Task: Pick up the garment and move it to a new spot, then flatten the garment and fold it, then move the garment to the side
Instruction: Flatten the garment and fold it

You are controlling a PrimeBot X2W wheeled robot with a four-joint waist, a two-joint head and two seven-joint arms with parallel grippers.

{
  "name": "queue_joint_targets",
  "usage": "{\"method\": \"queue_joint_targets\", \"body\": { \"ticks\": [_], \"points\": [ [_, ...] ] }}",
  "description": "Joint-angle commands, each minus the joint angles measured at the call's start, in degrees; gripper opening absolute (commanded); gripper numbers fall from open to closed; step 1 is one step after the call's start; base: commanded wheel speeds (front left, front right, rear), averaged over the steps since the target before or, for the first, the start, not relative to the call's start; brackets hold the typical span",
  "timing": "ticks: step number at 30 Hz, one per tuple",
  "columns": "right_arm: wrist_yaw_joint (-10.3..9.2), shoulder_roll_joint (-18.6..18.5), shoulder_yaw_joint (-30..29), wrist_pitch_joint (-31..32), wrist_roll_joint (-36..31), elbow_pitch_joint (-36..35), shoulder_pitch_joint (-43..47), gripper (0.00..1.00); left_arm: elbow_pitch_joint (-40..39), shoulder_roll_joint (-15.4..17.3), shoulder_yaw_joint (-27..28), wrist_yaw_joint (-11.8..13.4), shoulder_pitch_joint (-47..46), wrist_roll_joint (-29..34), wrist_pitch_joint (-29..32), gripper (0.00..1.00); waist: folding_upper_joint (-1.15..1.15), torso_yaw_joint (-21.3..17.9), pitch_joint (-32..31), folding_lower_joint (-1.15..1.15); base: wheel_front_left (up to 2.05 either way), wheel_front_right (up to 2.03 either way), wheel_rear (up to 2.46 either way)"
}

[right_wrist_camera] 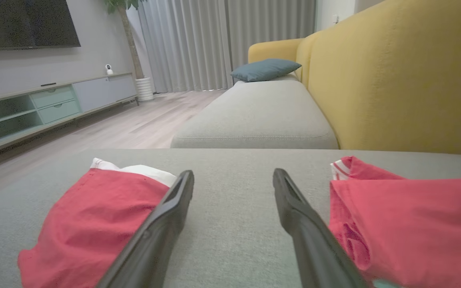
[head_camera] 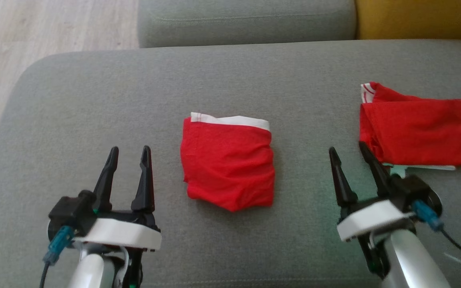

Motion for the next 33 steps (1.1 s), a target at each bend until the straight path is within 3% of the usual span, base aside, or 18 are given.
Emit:
{"method": "queue_joint_targets", "body": {
  "ticks": [1, 10, 18, 20, 33],
  "points": [
    [0.19, 0.6, 0.8, -0.6, -1.1, -2.9, -0.5, 1.00, -1.4, 0.1, 2.0, -0.2, -2.0, 0.1, -0.3, 1.00, 0.00, -0.6, 0.0, 0.00, 0.00, 0.00, 0.00],
    [0.19, 0.6, -0.9, -0.6, -1.0, -6.9, 4.9, 1.00, 0.5, 0.1, 1.3, -0.2, -1.1, -0.2, -0.3, 1.00, 0.00, -1.6, 0.4, 0.00, 0.00, 0.00, 0.00],
    [0.19, 0.6, -1.4, -0.6, -1.5, -7.5, 4.8, 1.00, 0.1, 0.1, 0.9, -0.3, -1.9, -0.5, -0.3, 1.00, 0.00, -0.1, 1.1, 0.00, 0.00, 0.00, 0.00],
    [0.19, 0.6, -1.1, -0.6, -1.9, -7.8, 4.3, 0.00, 0.0, 0.1, 0.7, -0.5, -2.1, -0.5, -0.3, 1.00, 0.00, 0.7, 1.5, 0.00, 0.00, 0.00, 0.00],
    [0.19, 0.6, 6.9, 0.5, -5.8, -4.1, -5.2, 0.00, 0.8, 0.1, -2.2, -0.7, -4.0, -1.7, -0.3, 1.00, 0.00, 11.0, 5.4, 0.00, 0.00, 0.00, 0.00]
  ]
}}
